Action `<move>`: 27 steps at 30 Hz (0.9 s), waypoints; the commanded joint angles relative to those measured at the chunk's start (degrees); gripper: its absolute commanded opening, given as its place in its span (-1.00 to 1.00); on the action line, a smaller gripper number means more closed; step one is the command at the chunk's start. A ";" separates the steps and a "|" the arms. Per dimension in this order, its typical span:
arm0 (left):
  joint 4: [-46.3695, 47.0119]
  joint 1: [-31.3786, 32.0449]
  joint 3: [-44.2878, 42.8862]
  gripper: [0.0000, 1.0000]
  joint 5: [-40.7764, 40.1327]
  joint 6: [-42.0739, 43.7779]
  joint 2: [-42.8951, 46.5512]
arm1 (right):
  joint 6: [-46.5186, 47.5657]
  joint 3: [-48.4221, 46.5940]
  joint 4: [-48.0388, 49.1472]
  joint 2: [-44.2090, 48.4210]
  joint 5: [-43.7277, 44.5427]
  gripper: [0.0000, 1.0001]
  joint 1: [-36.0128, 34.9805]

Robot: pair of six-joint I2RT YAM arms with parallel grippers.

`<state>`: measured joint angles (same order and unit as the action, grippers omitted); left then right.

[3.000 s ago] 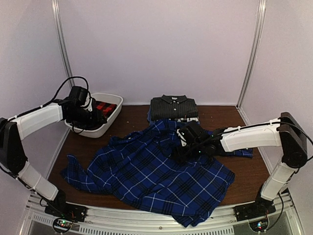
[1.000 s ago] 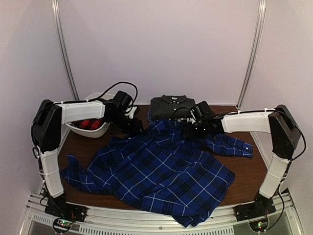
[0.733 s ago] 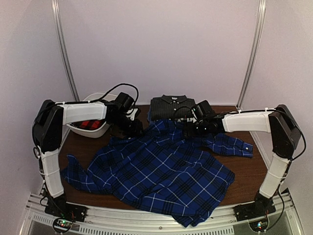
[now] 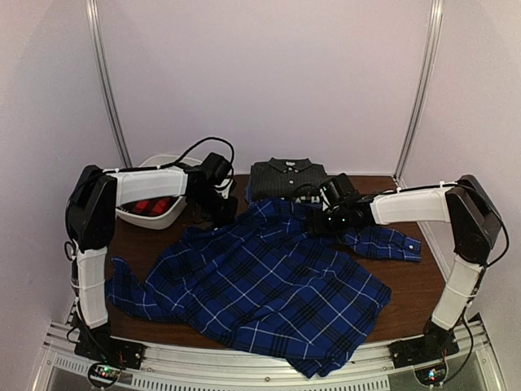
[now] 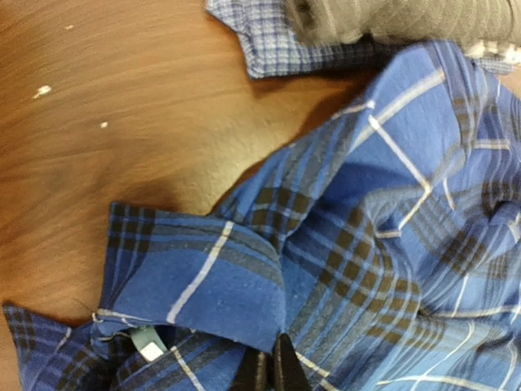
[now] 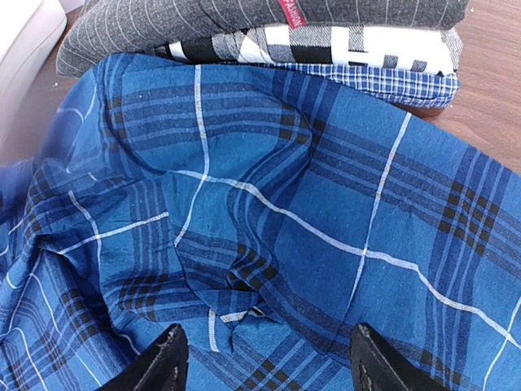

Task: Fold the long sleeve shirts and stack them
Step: Smooth out the flattened shirt at the center of the board.

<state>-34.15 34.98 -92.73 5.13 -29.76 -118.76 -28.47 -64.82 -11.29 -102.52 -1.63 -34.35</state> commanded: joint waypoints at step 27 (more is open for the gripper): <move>0.41 -13.45 -10.28 -1.00 5.54 3.75 -1.95 | -8.01 16.52 -3.34 14.01 4.78 0.38 0.29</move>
<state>-36.07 21.76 -100.88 7.92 -27.22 -119.37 -33.47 -51.81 -11.46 -92.75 -0.80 -36.25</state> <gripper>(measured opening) 0.013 0.693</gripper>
